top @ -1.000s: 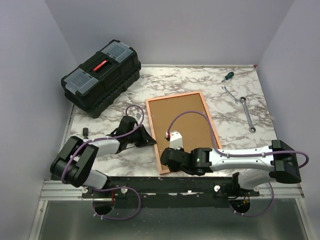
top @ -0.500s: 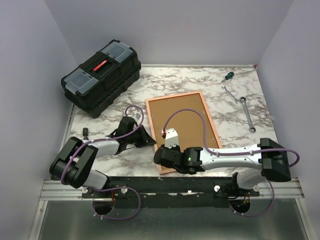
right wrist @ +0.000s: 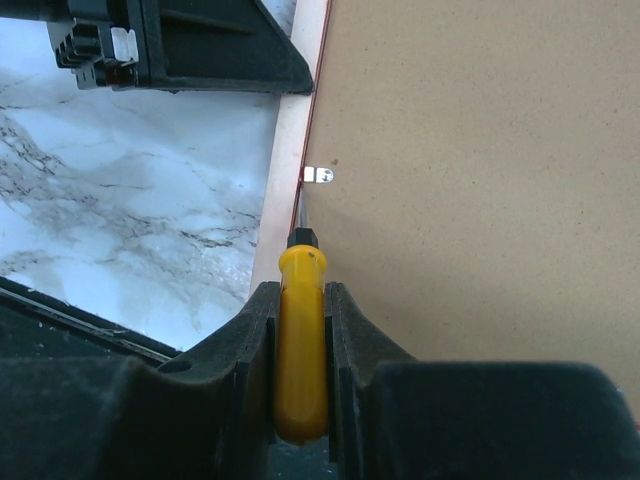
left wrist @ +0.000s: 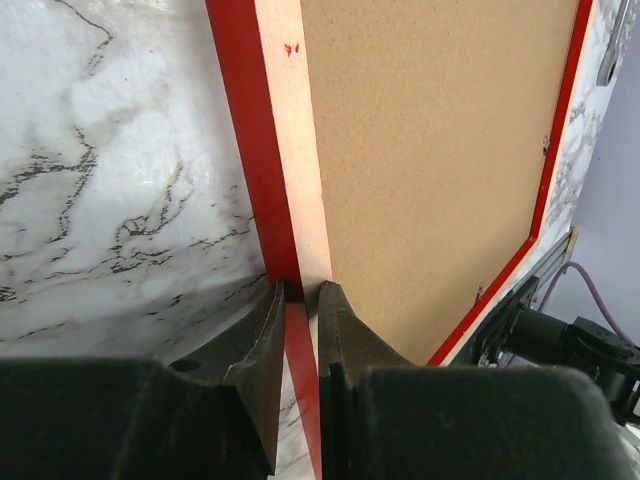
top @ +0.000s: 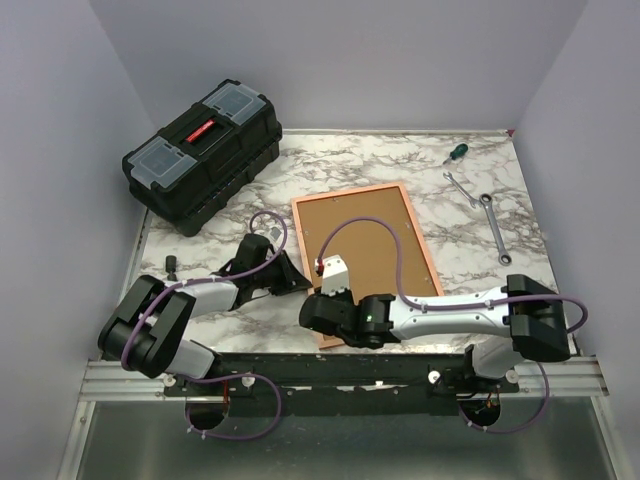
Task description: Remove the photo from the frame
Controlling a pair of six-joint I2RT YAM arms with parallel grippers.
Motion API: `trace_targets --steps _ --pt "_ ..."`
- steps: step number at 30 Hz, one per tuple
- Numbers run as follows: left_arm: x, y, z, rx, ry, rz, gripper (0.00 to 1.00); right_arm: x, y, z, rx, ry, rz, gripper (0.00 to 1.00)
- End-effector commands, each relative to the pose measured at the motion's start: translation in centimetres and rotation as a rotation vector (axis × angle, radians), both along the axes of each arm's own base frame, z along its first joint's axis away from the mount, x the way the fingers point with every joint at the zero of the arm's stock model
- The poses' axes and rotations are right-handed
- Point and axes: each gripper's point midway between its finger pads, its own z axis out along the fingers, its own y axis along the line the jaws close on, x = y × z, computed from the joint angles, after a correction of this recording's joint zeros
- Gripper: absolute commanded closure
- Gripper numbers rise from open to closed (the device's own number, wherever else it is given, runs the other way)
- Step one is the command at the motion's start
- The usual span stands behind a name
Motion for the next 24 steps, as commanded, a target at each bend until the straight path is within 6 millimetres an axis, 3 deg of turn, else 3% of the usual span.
trace_targets --steps 1,15,24 --pt "-4.0 3.8 -5.5 0.197 0.172 0.030 1.00 1.5 -0.6 -0.5 -0.055 -0.052 -0.046 1.00" --pt "-4.9 4.6 -6.7 0.238 0.225 0.052 1.00 3.6 -1.9 0.0 -0.092 -0.114 -0.164 1.00" --pt "-5.4 4.8 -7.1 0.240 0.239 0.056 1.00 5.6 -1.4 0.5 -0.005 -0.091 -0.204 1.00"
